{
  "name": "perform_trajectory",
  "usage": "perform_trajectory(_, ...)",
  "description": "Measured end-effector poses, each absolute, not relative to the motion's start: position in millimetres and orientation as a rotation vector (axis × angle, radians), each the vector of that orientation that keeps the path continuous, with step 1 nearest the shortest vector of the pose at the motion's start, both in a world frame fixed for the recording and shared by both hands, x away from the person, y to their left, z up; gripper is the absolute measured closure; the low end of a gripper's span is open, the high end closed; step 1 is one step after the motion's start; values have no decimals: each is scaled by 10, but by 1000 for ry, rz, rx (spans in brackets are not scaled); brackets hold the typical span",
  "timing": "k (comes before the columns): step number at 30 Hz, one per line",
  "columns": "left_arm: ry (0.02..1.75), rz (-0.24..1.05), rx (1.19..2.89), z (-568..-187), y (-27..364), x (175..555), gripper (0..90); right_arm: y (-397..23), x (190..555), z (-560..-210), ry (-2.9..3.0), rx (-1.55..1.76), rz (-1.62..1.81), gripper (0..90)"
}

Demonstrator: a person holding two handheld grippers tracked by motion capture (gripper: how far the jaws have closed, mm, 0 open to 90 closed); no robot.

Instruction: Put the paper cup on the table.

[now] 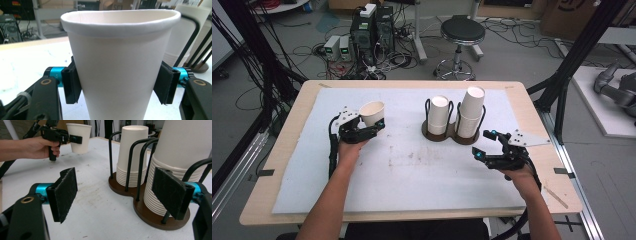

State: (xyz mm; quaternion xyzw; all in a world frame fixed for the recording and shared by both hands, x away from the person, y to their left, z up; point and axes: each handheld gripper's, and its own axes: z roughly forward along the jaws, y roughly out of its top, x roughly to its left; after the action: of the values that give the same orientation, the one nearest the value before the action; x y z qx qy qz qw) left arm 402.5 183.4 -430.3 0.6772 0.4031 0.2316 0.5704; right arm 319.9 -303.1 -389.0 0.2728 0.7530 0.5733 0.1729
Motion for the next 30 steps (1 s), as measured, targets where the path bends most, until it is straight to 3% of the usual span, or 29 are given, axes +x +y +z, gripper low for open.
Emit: perform_trajectory(30, 1044, 577, 1783, -4441, 1739, 4001, 323, -3018, 3199, -3882, 2144, 771, 1631, 212)
